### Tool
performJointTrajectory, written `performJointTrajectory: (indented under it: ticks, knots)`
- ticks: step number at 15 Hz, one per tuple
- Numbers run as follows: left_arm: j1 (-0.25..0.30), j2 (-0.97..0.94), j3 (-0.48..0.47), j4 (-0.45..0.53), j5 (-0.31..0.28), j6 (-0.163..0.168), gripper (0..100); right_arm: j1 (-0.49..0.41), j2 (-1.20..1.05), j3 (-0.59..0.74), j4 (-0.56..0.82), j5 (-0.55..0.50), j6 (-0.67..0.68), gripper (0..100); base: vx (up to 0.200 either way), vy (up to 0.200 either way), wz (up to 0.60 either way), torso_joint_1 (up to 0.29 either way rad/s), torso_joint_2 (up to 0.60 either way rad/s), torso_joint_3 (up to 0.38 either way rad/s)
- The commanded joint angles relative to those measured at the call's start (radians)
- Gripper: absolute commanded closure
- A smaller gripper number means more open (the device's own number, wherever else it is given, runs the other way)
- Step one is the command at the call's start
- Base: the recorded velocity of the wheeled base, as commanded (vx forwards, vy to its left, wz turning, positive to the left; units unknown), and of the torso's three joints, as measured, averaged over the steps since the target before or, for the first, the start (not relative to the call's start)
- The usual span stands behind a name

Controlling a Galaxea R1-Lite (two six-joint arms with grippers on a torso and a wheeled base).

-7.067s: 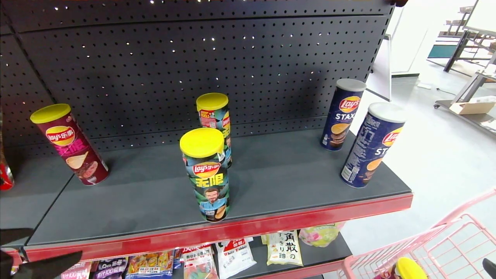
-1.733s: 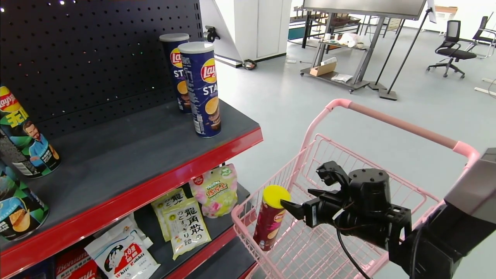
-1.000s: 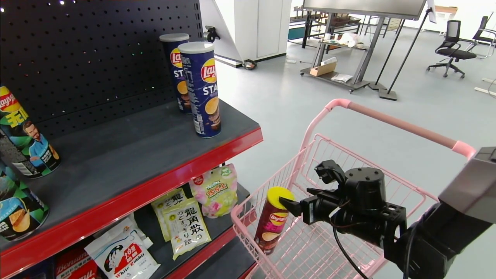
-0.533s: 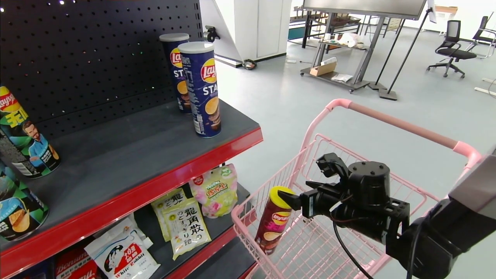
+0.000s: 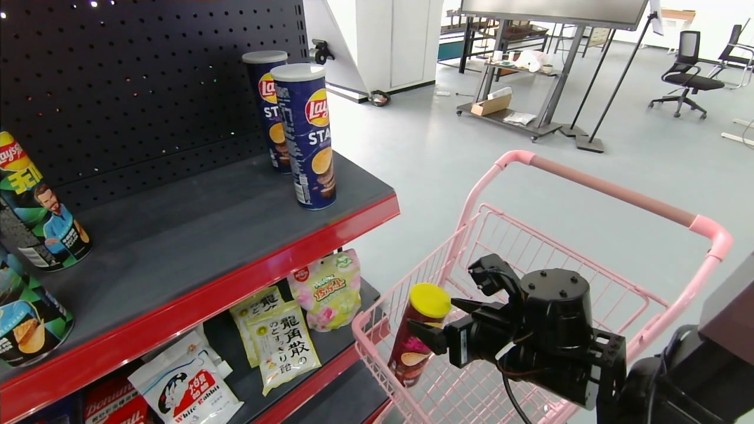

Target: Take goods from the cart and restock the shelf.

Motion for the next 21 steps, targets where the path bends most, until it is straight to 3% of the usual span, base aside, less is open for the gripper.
performJointTrajectory:
  ticks: [1,19,20,21]
  knots:
    - [0.000,0.000,0.000,0.000,0.000,0.000,0,0.013,0.030,0.015,0.004,-0.014,0.009,0,0.000,0.000,0.00,0.000,0.00,0.000]
    - [0.000,0.004,-0.002,-0.001,-0.001,0.000,0,0.016,0.234,-0.146,-0.010,-0.068,0.012,0,0.000,0.000,0.00,0.000,0.00,0.000]
    - [0.000,0.004,-0.002,-0.001,-0.001,0.000,0,0.016,0.245,-0.148,-0.027,-0.069,0.012,100,0.000,0.000,0.00,0.000,0.00,0.000]
    - [0.000,0.004,-0.002,-0.003,-0.001,0.000,0,0.016,0.249,-0.140,-0.039,-0.071,0.011,100,0.000,0.000,0.00,0.000,0.00,0.000]
